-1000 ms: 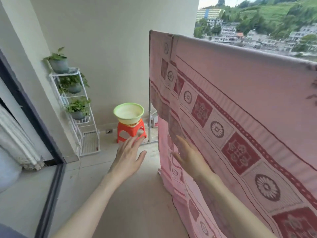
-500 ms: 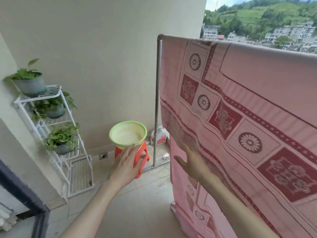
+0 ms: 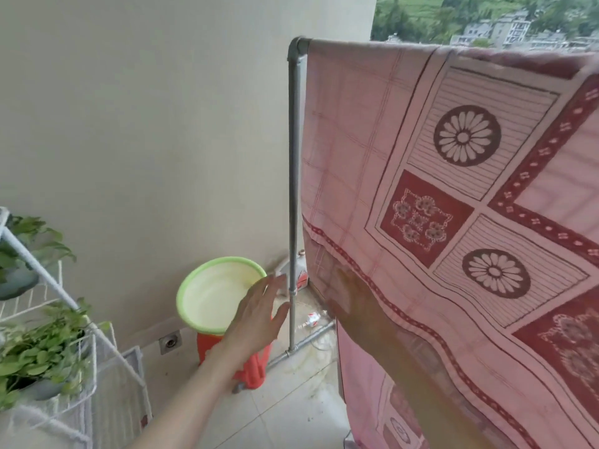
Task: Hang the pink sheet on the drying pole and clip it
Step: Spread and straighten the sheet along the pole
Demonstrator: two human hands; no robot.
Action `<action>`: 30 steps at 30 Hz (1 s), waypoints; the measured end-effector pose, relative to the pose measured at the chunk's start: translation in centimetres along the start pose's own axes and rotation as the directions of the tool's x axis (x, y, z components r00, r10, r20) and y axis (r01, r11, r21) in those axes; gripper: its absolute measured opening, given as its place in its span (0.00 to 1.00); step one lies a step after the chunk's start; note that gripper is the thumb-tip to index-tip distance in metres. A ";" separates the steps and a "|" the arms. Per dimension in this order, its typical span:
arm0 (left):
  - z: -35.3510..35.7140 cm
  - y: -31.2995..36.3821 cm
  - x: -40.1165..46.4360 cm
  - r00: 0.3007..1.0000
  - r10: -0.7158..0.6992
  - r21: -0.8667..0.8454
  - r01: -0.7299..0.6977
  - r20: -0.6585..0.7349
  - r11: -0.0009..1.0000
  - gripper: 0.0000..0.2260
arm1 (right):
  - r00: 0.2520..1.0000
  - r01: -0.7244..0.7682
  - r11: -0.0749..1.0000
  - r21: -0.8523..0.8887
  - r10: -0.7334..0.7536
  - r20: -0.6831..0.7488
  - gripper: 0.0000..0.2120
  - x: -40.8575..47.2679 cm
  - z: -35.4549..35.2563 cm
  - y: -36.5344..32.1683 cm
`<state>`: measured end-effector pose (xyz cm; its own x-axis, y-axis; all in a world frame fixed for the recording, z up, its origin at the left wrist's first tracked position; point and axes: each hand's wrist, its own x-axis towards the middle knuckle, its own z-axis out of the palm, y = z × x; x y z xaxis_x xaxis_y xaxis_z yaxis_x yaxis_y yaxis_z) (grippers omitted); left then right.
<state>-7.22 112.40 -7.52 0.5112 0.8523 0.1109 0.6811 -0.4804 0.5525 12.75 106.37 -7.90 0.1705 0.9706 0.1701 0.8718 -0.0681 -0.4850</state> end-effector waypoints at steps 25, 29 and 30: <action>-11.2 1.3 34.5 0.834 0.546 -0.856 -0.221 0.082 0.466 0.28 | 0.710 -0.495 0.853 -0.163 0.289 -0.643 0.35 22.3 4.2 -5.9; -14.1 3.2 34.9 0.847 0.532 -0.909 -0.234 -0.015 0.346 0.09 | 0.561 -0.519 0.844 -0.136 0.216 -0.799 0.31 24.4 2.0 -8.1; -14.6 3.3 35.0 0.853 0.521 -0.911 -0.234 -0.025 0.340 0.09 | 0.525 -0.527 0.839 -0.134 0.197 -0.828 0.29 24.9 1.4 -8.5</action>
<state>5.28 143.62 10.21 0.7781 0.4819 0.4029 -0.3656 -0.1741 0.9143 8.98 131.42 -0.77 0.6418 0.3048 0.7037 0.7033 -0.5998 -0.3816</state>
